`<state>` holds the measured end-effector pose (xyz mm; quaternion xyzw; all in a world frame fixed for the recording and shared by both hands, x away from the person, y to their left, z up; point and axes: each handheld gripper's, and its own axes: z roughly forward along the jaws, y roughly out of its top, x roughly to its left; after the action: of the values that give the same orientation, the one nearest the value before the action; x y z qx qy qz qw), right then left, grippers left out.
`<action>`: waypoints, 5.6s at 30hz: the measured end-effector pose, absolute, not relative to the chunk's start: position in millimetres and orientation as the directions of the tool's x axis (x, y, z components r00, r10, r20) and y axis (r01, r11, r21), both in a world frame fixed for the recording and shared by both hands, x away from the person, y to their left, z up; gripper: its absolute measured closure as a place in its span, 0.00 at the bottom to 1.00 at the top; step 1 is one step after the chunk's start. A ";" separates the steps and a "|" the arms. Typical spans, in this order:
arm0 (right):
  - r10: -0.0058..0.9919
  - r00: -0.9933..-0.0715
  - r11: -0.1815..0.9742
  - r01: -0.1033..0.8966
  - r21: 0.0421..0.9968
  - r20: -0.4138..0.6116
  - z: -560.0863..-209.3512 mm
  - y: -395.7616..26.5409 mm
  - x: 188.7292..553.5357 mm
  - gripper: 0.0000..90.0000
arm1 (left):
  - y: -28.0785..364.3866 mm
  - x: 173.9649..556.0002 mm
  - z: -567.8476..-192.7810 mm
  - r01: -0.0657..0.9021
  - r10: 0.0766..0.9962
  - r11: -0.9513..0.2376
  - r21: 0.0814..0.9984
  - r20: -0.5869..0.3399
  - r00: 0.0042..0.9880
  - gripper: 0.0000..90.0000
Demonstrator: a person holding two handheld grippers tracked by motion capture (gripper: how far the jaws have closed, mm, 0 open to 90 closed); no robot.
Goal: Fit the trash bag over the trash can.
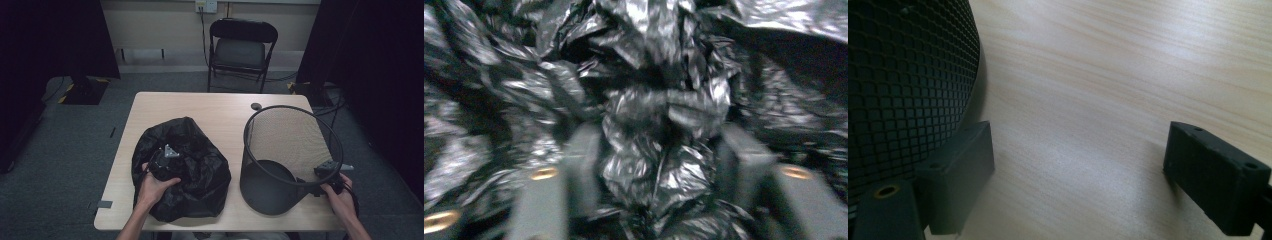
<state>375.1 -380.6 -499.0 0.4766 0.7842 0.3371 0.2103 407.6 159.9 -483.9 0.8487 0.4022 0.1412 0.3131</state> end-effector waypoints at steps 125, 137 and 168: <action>0.858 -0.497 0.154 0.486 0.860 0.128 -469.7 -345.1 347.9 0.26 | 165.8 331.3 -293.0 0.002 0.476 0.103 0.995 -0.051 0.878 0.93; 0.818 -0.555 0.138 0.448 0.883 0.154 -463.1 -321.2 347.0 0.21 | 149.1 323.6 -285.8 -0.005 0.419 0.075 0.997 -0.027 0.907 0.93; 0.772 -0.628 0.218 0.406 0.888 0.098 -456.2 -257.3 365.8 0.14 | 129.2 316.9 -277.6 -0.011 0.441 -0.037 0.999 0.026 0.897 0.75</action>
<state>365.8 -257.3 -456.2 0.3887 0.7576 0.4900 0.1867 316.9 129.2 -277.6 0.7003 0.1538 0.1670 0.6768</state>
